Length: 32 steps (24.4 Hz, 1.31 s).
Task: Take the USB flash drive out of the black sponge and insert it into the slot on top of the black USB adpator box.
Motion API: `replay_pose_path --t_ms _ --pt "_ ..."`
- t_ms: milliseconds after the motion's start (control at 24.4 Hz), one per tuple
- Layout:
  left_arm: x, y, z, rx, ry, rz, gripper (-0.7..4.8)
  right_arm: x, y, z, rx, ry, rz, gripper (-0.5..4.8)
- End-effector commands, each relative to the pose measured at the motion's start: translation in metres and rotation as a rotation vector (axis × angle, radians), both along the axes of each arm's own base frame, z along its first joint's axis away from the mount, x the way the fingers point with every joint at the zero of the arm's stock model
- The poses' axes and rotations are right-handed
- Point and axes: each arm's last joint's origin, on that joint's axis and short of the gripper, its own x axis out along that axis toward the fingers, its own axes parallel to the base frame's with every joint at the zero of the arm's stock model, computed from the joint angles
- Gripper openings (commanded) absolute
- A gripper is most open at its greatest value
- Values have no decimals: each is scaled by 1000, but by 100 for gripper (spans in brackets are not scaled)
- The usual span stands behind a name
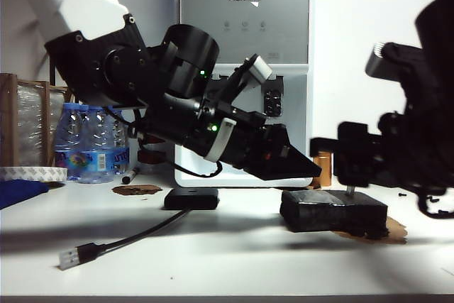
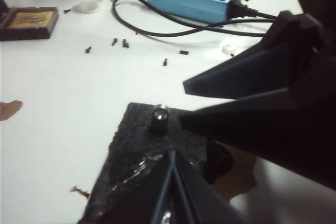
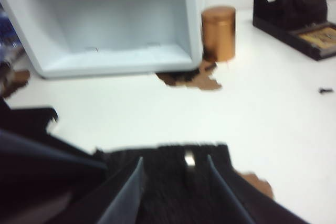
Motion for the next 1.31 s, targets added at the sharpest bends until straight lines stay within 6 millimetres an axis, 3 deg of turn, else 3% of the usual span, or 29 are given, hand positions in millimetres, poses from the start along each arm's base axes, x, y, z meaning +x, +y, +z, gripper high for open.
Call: replay_pose_path --t_ms 41,370,739,1068,1314 --pt "1 -1 3 -7 -16 10 -4 10 5 3 17 -29 2 205" --pt "0 -1 0 8 1 10 -4 18 3 -11 -8 18 -12 193" --pt "3 3 -22 56 57 23 -4 29 0 -10 -2 16 0 183" --pt "4 5 -25 62 65 28 -4 37 4 -19 -13 45 33 179" --pt "4 5 -25 62 65 28 -4 38 4 -22 -24 50 9 78"
